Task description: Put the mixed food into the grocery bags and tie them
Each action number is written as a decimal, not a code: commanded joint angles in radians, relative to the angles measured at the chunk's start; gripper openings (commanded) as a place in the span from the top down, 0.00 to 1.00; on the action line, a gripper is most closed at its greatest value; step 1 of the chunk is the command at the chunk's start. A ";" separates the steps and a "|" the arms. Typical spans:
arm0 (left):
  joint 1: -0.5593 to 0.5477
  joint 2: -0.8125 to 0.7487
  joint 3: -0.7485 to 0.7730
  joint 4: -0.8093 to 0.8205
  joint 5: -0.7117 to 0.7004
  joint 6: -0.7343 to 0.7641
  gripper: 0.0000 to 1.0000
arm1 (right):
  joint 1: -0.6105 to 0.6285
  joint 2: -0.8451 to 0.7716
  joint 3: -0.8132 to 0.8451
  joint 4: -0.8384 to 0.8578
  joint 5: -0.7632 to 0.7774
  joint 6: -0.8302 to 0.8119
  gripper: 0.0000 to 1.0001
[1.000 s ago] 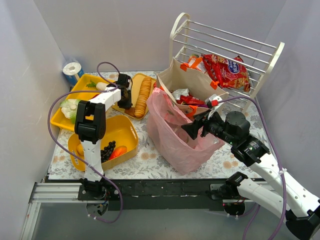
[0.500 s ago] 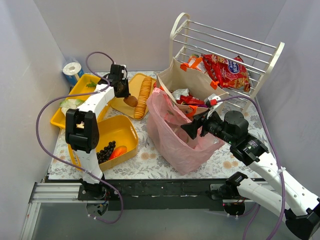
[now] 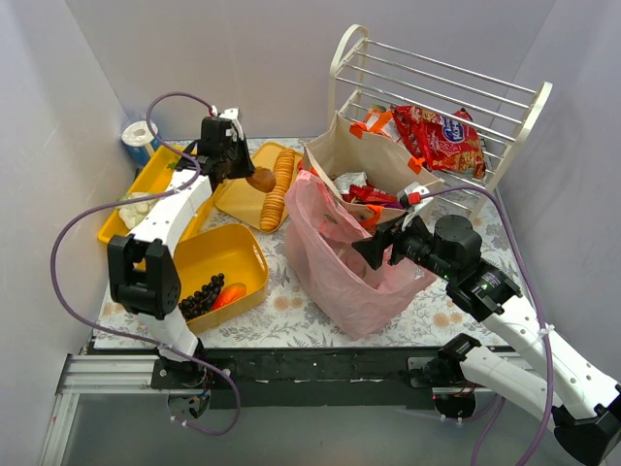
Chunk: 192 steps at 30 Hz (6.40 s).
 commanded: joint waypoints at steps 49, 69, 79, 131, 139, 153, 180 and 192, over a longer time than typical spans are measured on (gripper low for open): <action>-0.658 -0.440 -0.209 0.181 -0.011 0.331 0.18 | -0.005 -0.061 0.041 -0.148 0.431 0.078 0.11; 0.439 -0.137 0.075 0.021 -0.123 -0.279 0.02 | -0.005 -0.023 0.018 -0.069 0.318 0.089 0.12; 0.548 0.040 -0.008 0.073 -0.542 -0.264 0.02 | -0.005 0.014 0.029 -0.088 0.265 0.086 0.12; -0.381 -0.339 0.140 0.270 0.126 -0.057 0.88 | -0.005 0.087 0.106 -0.198 0.351 -0.070 0.11; -0.566 -0.258 0.129 0.331 0.155 -0.023 0.89 | -0.006 0.158 0.015 -0.060 0.275 -0.133 0.15; -0.566 -0.408 -0.084 0.454 0.063 0.006 0.92 | -0.006 0.233 -0.011 0.007 0.210 -0.205 0.87; -0.566 -0.686 -0.442 0.819 0.398 -0.042 1.00 | -0.072 0.170 0.098 -0.094 0.229 -0.196 0.99; -0.566 -0.508 -0.342 0.442 0.270 0.184 1.00 | -0.080 0.175 0.109 -0.095 0.204 -0.170 0.99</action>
